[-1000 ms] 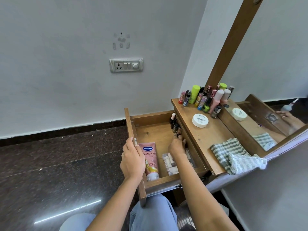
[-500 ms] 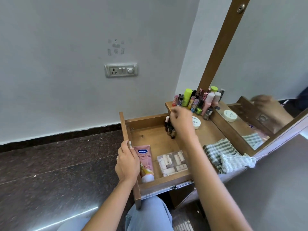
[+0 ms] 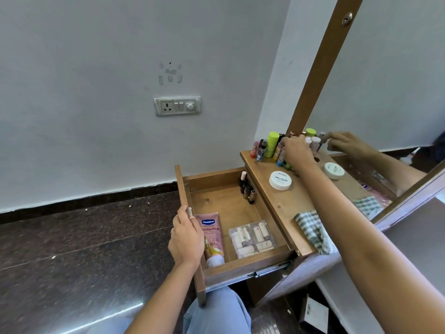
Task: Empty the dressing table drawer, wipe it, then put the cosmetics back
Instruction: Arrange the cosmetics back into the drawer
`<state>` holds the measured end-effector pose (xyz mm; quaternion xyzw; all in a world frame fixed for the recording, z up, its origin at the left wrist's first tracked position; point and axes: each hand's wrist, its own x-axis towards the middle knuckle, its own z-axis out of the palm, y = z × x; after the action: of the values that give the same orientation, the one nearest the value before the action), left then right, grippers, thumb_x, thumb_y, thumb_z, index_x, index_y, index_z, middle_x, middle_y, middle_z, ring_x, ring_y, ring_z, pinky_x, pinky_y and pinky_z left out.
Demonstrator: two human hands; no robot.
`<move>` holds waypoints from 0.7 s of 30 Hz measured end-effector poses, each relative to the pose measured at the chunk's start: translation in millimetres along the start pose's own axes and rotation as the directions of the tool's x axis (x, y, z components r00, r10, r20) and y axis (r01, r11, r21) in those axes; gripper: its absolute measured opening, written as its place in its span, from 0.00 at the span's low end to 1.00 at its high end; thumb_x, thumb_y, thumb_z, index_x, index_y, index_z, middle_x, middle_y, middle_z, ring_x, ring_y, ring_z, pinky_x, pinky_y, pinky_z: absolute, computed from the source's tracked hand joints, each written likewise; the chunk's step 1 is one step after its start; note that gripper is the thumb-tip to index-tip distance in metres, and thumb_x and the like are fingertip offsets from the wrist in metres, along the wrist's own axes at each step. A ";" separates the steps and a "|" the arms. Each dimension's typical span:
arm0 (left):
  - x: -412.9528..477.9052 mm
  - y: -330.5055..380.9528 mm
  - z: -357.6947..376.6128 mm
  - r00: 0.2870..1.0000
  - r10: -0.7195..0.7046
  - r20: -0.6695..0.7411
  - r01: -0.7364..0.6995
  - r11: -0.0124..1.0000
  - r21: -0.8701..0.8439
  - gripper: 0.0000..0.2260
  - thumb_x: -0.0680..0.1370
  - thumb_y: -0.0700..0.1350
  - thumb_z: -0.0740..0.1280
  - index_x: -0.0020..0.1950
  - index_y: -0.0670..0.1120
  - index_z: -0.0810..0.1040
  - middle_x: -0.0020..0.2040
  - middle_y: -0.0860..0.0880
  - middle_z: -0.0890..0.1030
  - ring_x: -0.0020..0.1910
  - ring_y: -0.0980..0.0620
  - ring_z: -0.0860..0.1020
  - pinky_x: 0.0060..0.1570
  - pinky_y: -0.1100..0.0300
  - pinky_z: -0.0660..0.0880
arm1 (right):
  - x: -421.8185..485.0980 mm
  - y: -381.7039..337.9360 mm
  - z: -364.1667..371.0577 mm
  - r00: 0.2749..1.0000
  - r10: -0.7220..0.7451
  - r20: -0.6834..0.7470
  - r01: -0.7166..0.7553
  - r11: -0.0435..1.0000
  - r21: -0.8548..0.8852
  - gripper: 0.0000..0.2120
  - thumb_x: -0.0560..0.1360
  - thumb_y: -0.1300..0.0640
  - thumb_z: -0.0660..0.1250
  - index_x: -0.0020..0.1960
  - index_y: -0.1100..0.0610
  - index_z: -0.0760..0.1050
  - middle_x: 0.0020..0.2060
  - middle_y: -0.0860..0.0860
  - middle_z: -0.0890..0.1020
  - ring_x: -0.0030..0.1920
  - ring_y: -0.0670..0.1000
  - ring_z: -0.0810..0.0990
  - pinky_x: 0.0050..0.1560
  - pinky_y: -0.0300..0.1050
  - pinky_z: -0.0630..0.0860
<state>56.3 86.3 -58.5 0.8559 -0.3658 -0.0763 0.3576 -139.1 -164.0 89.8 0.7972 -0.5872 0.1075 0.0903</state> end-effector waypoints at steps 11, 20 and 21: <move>0.8 -0.8 0.4 1.000 -0.010 -0.003 0.010 1.000 0.002 0.16 0.82 0.47 0.57 0.69 0.49 0.66 0.61 0.44 0.77 0.47 0.44 0.80 0.38 0.49 0.79 | 4.2 1.2 8.3 1.000 -0.013 -0.006 0.013 0.999 -0.052 0.13 0.78 0.67 0.58 0.59 0.60 0.76 0.53 0.59 0.77 0.57 0.59 0.70 0.51 0.49 0.71; 0.3 -0.3 0.3 1.000 -0.002 -0.001 0.002 1.000 0.005 0.16 0.82 0.48 0.57 0.70 0.48 0.66 0.61 0.45 0.77 0.46 0.46 0.80 0.36 0.53 0.77 | 10.0 0.3 1.6 0.999 -0.028 -0.026 0.026 0.997 -0.075 0.11 0.77 0.66 0.60 0.55 0.63 0.78 0.51 0.60 0.78 0.55 0.59 0.71 0.52 0.50 0.72; 0.4 -0.7 0.6 1.000 -0.001 -0.002 0.001 1.000 0.005 0.16 0.82 0.48 0.57 0.70 0.48 0.66 0.61 0.45 0.77 0.46 0.47 0.80 0.36 0.54 0.77 | 10.1 -2.5 -1.5 0.998 -0.028 -0.058 0.026 0.999 -0.042 0.10 0.76 0.66 0.60 0.53 0.63 0.78 0.50 0.61 0.79 0.54 0.60 0.72 0.51 0.50 0.72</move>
<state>56.8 86.0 -59.4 0.8570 -0.3654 -0.0748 0.3555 -133.9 -172.2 94.0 0.7994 -0.5756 0.1176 0.1255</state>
